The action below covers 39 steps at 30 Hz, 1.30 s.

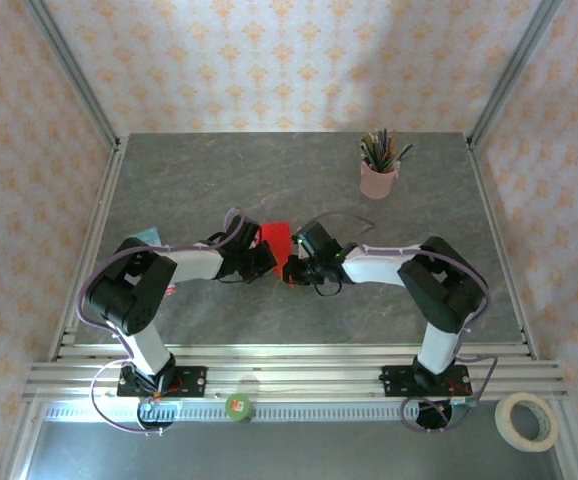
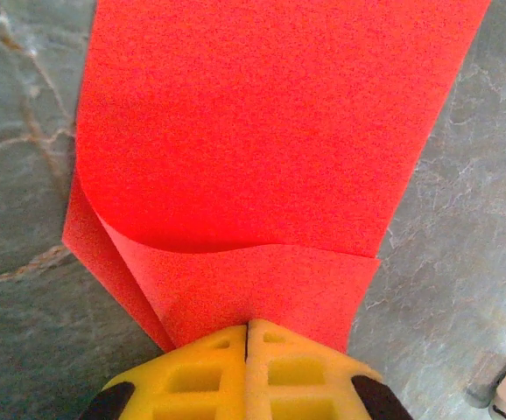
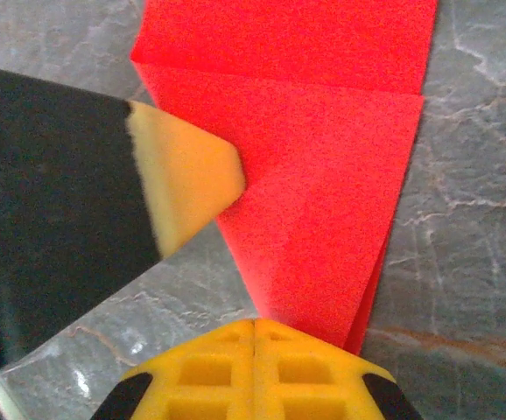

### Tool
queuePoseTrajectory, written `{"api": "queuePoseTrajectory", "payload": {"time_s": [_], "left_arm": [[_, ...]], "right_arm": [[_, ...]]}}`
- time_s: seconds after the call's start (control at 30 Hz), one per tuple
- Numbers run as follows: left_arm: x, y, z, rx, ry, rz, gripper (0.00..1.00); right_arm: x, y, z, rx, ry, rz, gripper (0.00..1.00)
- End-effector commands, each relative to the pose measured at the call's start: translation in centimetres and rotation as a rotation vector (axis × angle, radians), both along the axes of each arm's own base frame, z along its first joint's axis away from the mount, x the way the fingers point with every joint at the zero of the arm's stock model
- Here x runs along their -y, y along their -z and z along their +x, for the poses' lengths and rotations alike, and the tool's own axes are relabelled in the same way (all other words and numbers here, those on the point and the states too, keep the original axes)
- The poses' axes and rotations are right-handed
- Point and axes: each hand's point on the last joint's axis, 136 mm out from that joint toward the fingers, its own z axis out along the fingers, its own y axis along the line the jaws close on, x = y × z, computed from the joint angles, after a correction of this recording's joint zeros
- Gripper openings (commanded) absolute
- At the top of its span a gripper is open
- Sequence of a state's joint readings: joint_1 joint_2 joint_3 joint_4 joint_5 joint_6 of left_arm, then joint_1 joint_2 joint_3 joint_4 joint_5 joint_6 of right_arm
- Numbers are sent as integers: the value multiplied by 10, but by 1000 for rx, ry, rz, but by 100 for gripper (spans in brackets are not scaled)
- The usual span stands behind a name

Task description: Fold a paper plane with a square sheet of paper (pick it up from the middle)

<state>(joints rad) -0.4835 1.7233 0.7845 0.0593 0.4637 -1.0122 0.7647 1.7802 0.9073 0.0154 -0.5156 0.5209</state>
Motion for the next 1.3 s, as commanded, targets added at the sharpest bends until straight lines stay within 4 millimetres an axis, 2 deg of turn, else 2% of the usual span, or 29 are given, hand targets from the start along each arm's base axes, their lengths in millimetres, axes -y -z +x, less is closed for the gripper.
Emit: {"api": "queuePoseTrajectory", "payload": {"time_s": [0.0,0.23,0.33,0.43,0.83,1.0,1.27], "left_arm": [[-21,24,-13,-76,-19,100,4],[-5,-22,7,68,-9,-3,4],[6,-41,11,144,24,-65,6],[14,-49,7,186,60,-95,9],[29,-22,-15,123,129,-101,8],[26,-11,-14,104,118,-71,8],[10,4,-10,90,48,-12,8]], "right_arm": [[5,8,10,4,35,-39,1],[23,37,-5,-71,63,-122,0],[27,43,-10,-90,64,-135,0],[28,45,-12,-100,68,-137,0],[35,55,-22,-146,74,-158,0],[42,62,-30,-173,79,-176,0],[65,77,-45,-217,106,-261,0]]}}
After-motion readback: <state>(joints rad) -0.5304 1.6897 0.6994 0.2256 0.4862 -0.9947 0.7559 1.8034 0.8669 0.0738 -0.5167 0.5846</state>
